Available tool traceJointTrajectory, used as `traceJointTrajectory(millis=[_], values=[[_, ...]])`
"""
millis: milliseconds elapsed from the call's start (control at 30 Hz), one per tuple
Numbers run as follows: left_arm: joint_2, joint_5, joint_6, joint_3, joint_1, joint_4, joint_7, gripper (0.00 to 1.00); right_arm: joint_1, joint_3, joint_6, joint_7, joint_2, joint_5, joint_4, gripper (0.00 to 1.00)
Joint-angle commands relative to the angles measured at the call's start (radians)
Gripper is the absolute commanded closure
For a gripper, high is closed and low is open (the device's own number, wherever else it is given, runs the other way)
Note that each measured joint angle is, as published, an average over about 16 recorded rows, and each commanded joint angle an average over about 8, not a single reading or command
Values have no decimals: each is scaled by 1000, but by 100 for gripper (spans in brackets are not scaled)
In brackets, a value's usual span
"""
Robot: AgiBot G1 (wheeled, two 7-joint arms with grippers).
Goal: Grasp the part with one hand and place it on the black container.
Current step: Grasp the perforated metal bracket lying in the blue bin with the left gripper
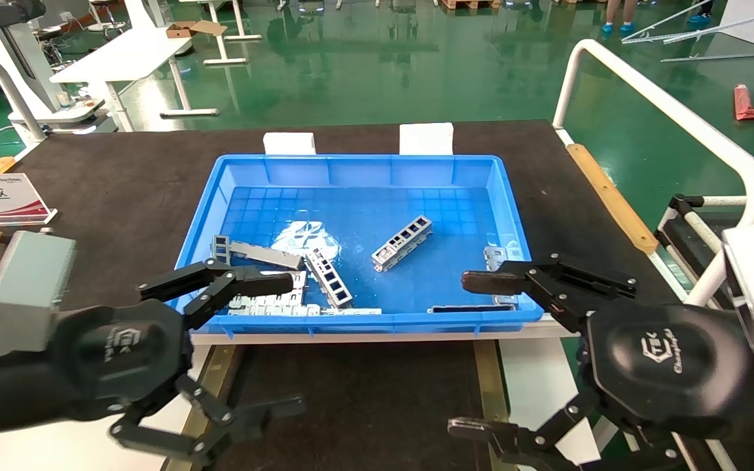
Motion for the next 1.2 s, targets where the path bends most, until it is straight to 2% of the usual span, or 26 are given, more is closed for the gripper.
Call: traceJointTrajectory(millis=[33,600,1000,1200], values=[[9,20,-3,8,-11,16,7,0,0,0,0,0,0,0,0,0],[178,198,-139,93,-120,186,21,0,0,0,0,0,0,0,0,0],[341,310,-290,140,-213,409,68,0,0,0,0,0,0,0,0,0],[443,371,-371,166,-285,555,128,0,0,-1,0,0,0,0,0,0]])
